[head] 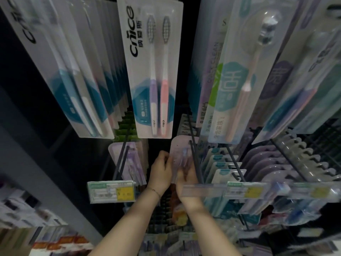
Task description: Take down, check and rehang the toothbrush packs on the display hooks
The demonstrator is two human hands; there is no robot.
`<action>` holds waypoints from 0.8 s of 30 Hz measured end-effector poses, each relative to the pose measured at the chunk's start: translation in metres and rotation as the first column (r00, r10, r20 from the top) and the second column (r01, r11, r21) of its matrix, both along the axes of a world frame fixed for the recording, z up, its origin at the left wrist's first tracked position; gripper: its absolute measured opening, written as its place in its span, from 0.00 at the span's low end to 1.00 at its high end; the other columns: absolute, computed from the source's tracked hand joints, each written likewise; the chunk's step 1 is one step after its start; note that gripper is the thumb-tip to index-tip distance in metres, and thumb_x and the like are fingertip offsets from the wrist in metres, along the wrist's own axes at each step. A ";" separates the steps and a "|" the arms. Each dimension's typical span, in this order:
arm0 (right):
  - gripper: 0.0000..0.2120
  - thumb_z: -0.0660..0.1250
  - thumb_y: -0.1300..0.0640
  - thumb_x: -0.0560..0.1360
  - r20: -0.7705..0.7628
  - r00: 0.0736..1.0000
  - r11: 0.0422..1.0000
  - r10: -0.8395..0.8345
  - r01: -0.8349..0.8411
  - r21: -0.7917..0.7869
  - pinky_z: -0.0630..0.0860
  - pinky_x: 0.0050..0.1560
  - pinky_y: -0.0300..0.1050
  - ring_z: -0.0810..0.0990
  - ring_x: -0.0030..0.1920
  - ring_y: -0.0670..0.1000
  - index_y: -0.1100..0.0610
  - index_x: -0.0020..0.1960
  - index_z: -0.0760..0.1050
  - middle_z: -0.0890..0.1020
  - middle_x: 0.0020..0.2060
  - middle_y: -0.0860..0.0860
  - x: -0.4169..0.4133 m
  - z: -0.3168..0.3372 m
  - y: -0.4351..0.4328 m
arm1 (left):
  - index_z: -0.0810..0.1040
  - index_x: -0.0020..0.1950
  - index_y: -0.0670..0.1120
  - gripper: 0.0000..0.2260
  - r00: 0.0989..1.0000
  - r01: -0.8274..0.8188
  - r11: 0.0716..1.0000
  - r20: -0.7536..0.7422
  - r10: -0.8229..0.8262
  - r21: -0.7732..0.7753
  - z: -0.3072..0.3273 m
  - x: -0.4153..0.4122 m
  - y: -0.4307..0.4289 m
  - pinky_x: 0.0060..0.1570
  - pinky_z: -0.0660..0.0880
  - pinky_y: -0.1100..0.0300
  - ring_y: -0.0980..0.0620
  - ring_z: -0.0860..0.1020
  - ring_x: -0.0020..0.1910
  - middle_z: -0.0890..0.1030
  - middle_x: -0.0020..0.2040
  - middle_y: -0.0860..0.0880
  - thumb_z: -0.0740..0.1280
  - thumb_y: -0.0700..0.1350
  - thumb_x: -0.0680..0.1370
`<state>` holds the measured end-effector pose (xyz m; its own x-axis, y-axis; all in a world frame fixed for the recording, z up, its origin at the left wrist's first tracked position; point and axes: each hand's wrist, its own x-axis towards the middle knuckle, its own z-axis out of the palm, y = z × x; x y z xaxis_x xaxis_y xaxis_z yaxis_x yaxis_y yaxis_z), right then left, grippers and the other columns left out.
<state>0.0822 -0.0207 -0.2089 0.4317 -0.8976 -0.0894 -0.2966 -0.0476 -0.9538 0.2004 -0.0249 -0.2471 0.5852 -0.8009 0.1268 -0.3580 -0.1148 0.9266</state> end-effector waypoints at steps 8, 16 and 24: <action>0.17 0.58 0.58 0.82 0.031 0.994 0.988 -0.106 0.109 -0.111 0.48 0.52 0.13 0.63 0.60 0.38 0.42 0.62 0.56 0.66 0.57 0.41 0.010 -0.008 0.000 | 0.71 0.47 0.43 0.10 1.000 -0.010 1.000 -0.025 0.009 -0.021 0.005 -0.007 0.017 0.39 0.72 0.56 0.53 0.75 0.37 0.76 0.38 0.48 0.58 0.47 0.83; 0.13 0.60 0.55 0.80 -0.038 0.990 0.987 -0.139 0.142 0.076 0.73 0.61 0.47 0.77 0.60 0.56 0.57 0.63 0.72 0.79 0.57 0.56 -0.003 -0.006 0.019 | 0.73 0.47 0.49 0.08 1.000 0.015 1.000 0.012 -0.014 -0.008 0.009 -0.011 0.056 0.42 0.75 0.54 0.52 0.77 0.40 0.78 0.40 0.49 0.57 0.47 0.83; 0.11 0.55 0.47 0.82 -0.103 0.994 0.999 -0.038 0.034 -0.036 0.79 0.49 0.49 0.82 0.42 0.49 0.43 0.64 0.67 0.82 0.41 0.52 -0.024 -0.009 0.048 | 0.74 0.46 0.48 0.08 0.997 -0.039 0.999 -0.064 0.040 0.013 0.018 -0.028 0.103 0.41 0.73 0.58 0.52 0.77 0.40 0.79 0.40 0.49 0.59 0.46 0.82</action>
